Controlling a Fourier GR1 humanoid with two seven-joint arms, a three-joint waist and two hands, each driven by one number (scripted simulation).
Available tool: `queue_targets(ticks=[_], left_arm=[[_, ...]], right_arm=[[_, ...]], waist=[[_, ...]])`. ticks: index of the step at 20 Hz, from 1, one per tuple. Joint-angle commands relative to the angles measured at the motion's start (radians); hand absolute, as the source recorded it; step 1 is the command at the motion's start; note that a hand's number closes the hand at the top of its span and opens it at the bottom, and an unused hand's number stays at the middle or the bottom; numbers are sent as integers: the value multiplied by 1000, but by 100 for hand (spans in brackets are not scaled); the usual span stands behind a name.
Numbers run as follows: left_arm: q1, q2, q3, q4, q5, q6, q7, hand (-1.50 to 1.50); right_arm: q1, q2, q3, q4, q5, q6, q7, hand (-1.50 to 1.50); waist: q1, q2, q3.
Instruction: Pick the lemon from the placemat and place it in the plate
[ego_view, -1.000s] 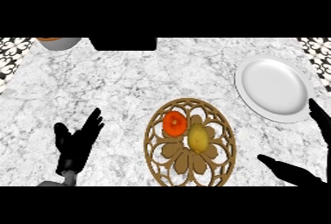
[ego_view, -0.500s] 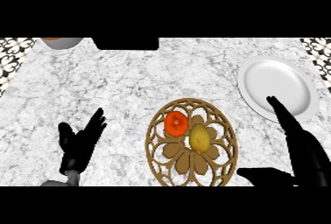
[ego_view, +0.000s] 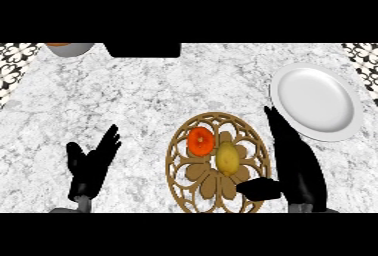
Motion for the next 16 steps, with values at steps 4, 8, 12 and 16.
queue_targets(ticks=[4, 8, 12, 16], left_arm=[[3, -7, 39, 0, -19, -27, 31, 0], [-30, -15, 62, -37, -19, -31, 90, 0], [-5, -59, 43, 4, -64, -50, 32, 0], [-13, -45, 75, -34, -50, -64, 66, 0]], right_arm=[[-8, 72, -37, 88, -38, 56, -25, -150], [-14, 177, 63, 142, 74, 1, 30, -150], [50, 179, 96, 165, 131, -57, -17, -150], [10, 180, 74, 227, 177, -28, 26, -150]], waist=[[-4, 0, 1], [-3, 0, 1], [-5, -1, 0], [-4, 0, 0]])
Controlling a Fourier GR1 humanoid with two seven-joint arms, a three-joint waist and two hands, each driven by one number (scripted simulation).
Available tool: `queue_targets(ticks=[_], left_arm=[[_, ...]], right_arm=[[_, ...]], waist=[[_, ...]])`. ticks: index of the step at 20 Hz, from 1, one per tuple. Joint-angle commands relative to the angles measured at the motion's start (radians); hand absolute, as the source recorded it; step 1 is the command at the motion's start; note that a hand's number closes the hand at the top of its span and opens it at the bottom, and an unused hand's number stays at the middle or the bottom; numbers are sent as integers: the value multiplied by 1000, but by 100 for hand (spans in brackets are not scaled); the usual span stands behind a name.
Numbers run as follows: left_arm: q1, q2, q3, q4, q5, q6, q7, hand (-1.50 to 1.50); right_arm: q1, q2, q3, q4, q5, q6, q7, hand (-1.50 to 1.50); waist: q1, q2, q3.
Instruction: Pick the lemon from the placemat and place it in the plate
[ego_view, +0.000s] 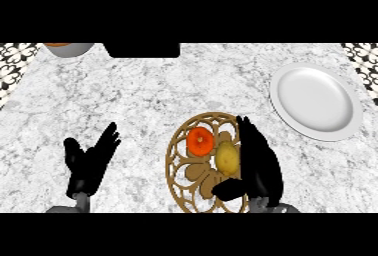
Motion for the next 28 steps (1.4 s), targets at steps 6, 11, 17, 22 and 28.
queue_targets(ticks=[6, 11, 17, 22, 28], left_arm=[[60, -34, 0, -55, -41, -10, 10, 0], [-18, -13, 70, -14, -15, -65, 40, 0], [8, -57, 40, 17, -55, -46, -18, 0], [90, -67, 20, -68, -91, -28, 3, 0], [10, -72, 80, 48, -83, -71, -43, 0]], right_arm=[[-22, 4, -36, 13, 41, 90, 56, -150], [-85, 10, -45, 226, 2, -42, -39, -150], [-112, -9, -47, 344, -44, 31, -93, 150], [-54, -43, -35, 341, 34, -31, -190, 150], [-102, -2, -76, 357, 111, -33, -202, 150]], waist=[[-1, -1, 0], [1, 1, 0], [3, 1, 0], [2, 0, 0], [0, 0, 0]])
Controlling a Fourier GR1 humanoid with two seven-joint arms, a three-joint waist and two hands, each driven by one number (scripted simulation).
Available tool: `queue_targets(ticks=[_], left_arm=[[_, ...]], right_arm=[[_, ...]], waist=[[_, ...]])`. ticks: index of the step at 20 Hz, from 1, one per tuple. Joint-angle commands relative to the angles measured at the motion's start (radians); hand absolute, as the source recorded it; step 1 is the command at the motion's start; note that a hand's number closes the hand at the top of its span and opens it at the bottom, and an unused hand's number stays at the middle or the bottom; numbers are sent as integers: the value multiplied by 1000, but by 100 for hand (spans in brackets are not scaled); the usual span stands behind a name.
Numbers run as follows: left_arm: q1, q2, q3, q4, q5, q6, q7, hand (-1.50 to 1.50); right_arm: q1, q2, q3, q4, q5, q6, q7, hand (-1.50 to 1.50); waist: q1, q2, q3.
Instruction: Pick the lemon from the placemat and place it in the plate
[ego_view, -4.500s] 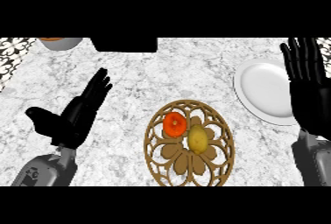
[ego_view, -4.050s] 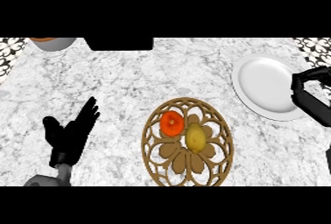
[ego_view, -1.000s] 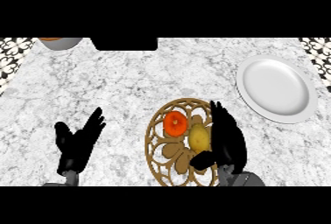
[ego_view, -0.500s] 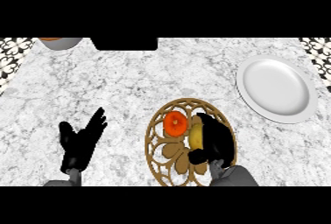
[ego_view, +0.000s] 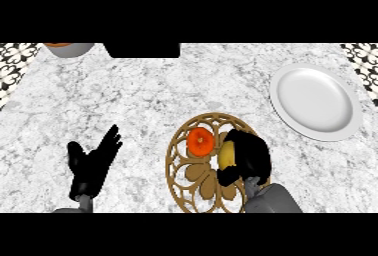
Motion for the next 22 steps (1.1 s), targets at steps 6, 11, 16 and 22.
queue_targets(ticks=[6, 11, 16, 22], left_arm=[[16, 3, 12, -10, -5, 10, -5, 0], [-28, 20, 36, 5, 3, 6, 20, 0], [67, -2, 3, -31, -6, -5, -28, 0], [41, -11, -3, -15, -25, 10, -14, 0]], right_arm=[[276, -219, 347, -205, 28, -7, -409, 150], [364, -343, 280, -497, -16, -240, -585, 150], [515, -400, 207, -684, -58, -383, -602, 150], [569, -386, 29, -715, -315, -478, -657, 150]], waist=[[-13, -6, 3], [-35, -3, 3], [-18, 0, 2], [-12, 3, 2]])
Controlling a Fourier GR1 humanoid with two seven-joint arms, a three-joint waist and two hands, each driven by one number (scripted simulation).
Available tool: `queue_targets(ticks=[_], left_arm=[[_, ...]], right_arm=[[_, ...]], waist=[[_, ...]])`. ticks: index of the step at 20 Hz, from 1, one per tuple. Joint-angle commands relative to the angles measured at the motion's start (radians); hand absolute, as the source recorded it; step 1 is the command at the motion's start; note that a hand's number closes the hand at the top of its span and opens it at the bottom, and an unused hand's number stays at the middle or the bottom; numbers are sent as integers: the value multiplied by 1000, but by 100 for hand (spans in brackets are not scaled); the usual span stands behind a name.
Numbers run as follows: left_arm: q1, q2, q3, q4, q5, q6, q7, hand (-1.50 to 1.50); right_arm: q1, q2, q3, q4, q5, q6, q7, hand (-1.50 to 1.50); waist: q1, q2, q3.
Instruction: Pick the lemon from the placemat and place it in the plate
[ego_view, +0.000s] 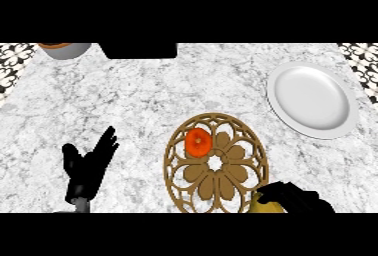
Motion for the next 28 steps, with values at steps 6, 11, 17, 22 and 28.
queue_targets(ticks=[6, 11, 17, 22, 28], left_arm=[[31, -44, -49, -57, -26, 25, 28, 0], [-4, 5, 0, -23, -5, -19, 19, 0], [-14, -44, -47, -12, -52, 26, 41, 0], [-42, -51, -57, -45, -58, 31, 62, 0], [-69, -33, -17, 25, -36, -5, 18, 0]], right_arm=[[-82, -17, -354, 108, -504, -8, -154, 150], [-265, -15, -537, 399, -637, 25, -323, 150], [-503, 10, -653, 804, -624, -23, -487, 150], [-757, -55, -752, 1176, -666, 40, -621, 150], [-957, -77, -833, 1559, -659, 21, -826, 150]], waist=[[19, 4, 1], [23, 5, 0], [29, 7, 0], [53, 14, 2], [61, 20, 2]])
